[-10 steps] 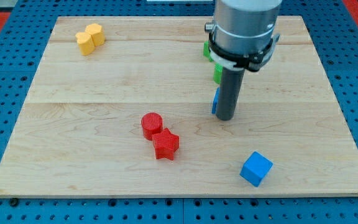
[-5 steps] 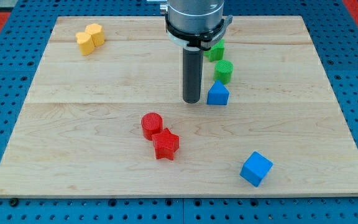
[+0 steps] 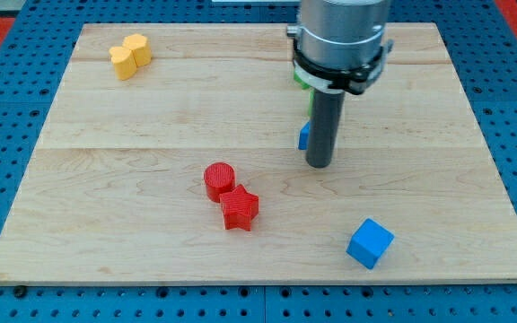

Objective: Move blue triangle to the left of green star

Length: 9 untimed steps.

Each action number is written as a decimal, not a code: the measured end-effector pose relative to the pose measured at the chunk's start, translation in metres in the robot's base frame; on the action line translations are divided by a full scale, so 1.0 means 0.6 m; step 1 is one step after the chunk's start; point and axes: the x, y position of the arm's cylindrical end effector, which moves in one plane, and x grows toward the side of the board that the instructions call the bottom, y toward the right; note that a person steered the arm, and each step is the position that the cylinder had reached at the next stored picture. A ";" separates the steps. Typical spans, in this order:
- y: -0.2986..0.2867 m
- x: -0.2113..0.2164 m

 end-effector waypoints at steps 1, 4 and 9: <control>0.022 -0.030; -0.134 -0.154; -0.145 -0.184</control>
